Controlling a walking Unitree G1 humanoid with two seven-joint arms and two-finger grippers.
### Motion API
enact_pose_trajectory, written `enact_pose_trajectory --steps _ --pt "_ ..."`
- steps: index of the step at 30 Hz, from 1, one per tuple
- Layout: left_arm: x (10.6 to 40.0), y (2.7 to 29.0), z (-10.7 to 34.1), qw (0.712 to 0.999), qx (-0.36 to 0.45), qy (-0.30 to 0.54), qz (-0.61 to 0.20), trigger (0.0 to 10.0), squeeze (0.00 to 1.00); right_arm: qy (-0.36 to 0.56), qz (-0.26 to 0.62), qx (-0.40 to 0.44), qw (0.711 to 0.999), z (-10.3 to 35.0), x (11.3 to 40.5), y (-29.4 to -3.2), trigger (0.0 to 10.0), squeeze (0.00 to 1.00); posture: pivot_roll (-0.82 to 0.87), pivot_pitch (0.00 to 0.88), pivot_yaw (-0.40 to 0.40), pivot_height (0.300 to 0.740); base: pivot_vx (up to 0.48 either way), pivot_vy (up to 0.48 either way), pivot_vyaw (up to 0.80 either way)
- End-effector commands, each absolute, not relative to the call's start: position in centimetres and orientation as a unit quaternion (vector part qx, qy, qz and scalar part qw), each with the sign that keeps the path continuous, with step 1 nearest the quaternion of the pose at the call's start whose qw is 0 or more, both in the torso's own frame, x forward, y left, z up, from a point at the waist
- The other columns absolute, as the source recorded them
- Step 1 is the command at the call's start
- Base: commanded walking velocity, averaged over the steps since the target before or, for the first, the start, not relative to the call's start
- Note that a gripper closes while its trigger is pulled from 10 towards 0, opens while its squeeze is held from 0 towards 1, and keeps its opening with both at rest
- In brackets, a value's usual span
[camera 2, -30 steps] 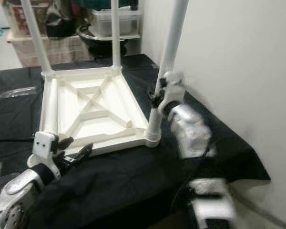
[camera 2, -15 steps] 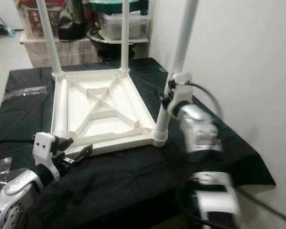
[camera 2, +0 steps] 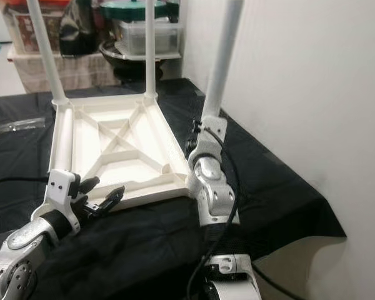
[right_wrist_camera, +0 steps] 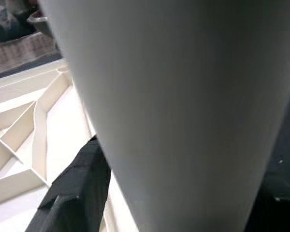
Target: Building children table
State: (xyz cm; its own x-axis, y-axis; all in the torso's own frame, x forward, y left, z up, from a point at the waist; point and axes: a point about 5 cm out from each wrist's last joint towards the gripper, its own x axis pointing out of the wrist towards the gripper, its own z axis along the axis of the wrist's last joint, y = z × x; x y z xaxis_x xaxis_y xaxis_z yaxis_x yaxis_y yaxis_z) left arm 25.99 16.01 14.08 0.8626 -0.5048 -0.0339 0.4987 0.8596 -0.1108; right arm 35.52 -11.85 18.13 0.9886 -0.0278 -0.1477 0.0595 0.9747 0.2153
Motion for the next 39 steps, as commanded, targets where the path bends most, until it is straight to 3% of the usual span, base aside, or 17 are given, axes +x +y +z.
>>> enact_pose_trajectory --steps 1,2,7,8,9,10,18,19,21,22,26,27,28,29,35,36,39 --pt "25.8 15.7 13.7 0.962 -0.051 0.040 -0.267 10.0 0.00 0.019 0.090 0.139 0.986 21.1 36.4 -13.1 10.0 0.00 0.08 0.000 -0.063 0.740 0.000 0.000 0.00" --pt "25.8 15.7 13.7 0.961 -0.052 0.040 -0.269 10.0 0.00 -0.007 0.162 0.128 0.978 22.1 36.5 -14.6 10.0 0.00 0.09 0.000 -0.065 0.740 0.000 0.000 0.00" --pt "26.0 15.7 13.8 0.961 -0.050 0.038 -0.270 10.0 0.00 -0.018 0.255 0.067 0.965 22.7 36.6 -17.8 10.0 0.00 0.09 0.000 -0.069 0.740 0.000 0.000 0.00" --pt "26.0 15.7 13.8 0.961 -0.050 0.037 -0.271 10.0 0.00 -0.006 0.270 0.051 0.962 22.5 36.7 -18.5 6.0 0.00 0.09 0.000 -0.069 0.740 0.000 0.000 0.00" --pt "26.0 15.7 13.8 0.961 -0.050 0.037 -0.271 10.0 0.00 -0.006 0.270 0.051 0.962 22.5 36.7 -18.5 6.0 0.00 0.09 0.000 -0.069 0.740 0.000 0.000 0.00" --pt "25.9 15.7 13.8 0.961 -0.050 0.036 -0.270 10.0 0.00 0.024 0.285 0.037 0.958 21.7 36.8 -19.3 0.0 0.00 0.10 0.000 -0.071 0.740 0.000 0.000 0.00" --pt "25.7 15.9 13.8 0.961 -0.049 0.038 -0.270 10.0 0.00 0.087 0.145 0.028 0.985 19.3 37.9 -20.0 0.0 0.00 0.10 0.000 -0.068 0.740 0.000 0.000 0.00" --pt "25.8 15.9 13.8 0.961 -0.048 0.039 -0.270 10.0 0.00 0.098 0.054 0.044 0.993 18.3 38.2 -20.1 0.0 0.00 0.10 0.000 -0.064 0.740 0.000 0.000 0.00" --pt "25.8 15.9 13.7 0.961 -0.047 0.040 -0.271 10.0 0.00 0.104 -0.005 0.055 0.993 17.6 38.2 -20.2 0.0 0.00 0.10 0.000 -0.064 0.740 0.000 0.000 0.00" --pt "25.8 15.7 13.8 0.960 -0.047 0.040 -0.273 10.0 0.00 0.126 -0.096 0.095 0.983 15.6 37.3 -18.6 0.0 0.00 0.11 0.000 -0.056 0.740 0.000 0.000 0.00" --pt "25.9 15.6 13.9 0.960 -0.047 0.039 -0.275 10.0 0.00 0.146 -0.140 0.123 0.972 14.2 36.2 -16.6 0.0 0.00 0.11 0.000 -0.056 0.740 0.000 0.000 0.00" --pt "25.9 15.6 14.0 0.959 -0.046 0.039 -0.278 10.0 0.00 0.161 -0.122 0.141 0.969 13.7 35.3 -14.2 3.6 0.00 0.11 0.000 -0.059 0.740 0.000 0.000 0.00" --pt "25.9 15.6 14.0 0.959 -0.046 0.039 -0.278 10.0 0.00 0.161 -0.122 0.141 0.969 13.7 35.3 -14.2 3.6 0.00 0.11 0.000 -0.059 0.740 0.000 0.000 0.00" --pt "25.9 15.6 14.0 0.959 -0.045 0.040 -0.278 10.0 0.00 0.147 -0.094 0.150 0.973 14.1 34.7 -12.6 10.0 1.00 0.10 0.000 -0.058 0.740 0.000 0.000 0.00" --pt "26.0 15.8 13.9 0.960 -0.044 0.039 -0.274 10.0 0.00 0.063 0.045 0.161 0.984 17.7 35.5 -12.4 10.0 1.00 0.10 0.000 -0.064 0.740 0.000 0.000 0.00" --pt "26.0 15.8 13.8 0.960 -0.046 0.039 -0.273 10.0 0.00 0.045 0.112 0.180 0.976 18.9 36.0 -12.8 10.0 0.00 0.10 0.000 -0.064 0.740 0.000 0.000 0.00" --pt "26.0 15.7 13.7 0.960 -0.047 0.039 -0.274 10.0 0.00 0.005 0.234 0.176 0.956 21.1 36.3 -14.2 10.0 0.00 0.09 0.000 -0.063 0.740 0.000 0.000 0.00"
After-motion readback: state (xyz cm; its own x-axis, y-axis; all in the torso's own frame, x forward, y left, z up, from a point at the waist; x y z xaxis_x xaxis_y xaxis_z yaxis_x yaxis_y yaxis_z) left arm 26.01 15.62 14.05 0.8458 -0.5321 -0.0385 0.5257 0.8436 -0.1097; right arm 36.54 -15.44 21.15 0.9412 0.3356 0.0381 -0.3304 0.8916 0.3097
